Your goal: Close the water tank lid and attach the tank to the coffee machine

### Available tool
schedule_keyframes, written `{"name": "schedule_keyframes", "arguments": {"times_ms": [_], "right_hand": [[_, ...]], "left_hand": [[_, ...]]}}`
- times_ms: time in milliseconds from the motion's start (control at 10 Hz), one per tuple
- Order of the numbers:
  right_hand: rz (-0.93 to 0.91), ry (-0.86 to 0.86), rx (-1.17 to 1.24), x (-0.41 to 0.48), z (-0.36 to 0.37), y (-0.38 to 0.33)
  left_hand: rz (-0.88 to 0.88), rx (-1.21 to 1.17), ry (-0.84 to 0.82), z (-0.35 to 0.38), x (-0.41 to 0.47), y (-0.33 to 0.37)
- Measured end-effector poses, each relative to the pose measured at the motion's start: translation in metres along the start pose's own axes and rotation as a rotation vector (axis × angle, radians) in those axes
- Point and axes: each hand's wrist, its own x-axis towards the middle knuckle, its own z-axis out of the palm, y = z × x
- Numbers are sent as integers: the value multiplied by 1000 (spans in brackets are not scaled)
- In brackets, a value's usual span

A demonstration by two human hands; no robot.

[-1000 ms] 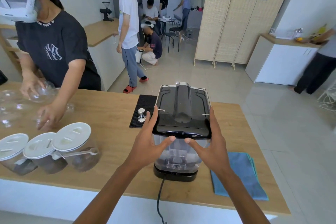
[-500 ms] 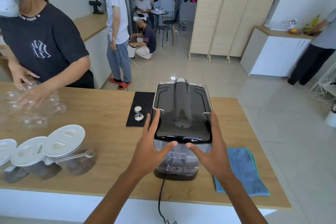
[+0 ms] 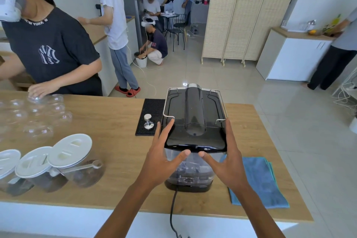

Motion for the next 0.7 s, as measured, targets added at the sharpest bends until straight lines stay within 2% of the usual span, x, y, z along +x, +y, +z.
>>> {"name": "schedule_keyframes", "arguments": {"times_ms": [500,700], "right_hand": [[66,6,-38,-15,-1,6],[118,-30,-109,-38,1,38]], "left_hand": [[61,-28,39,5,-16,-15],[-53,157,-119,5,-51,-76]]}}
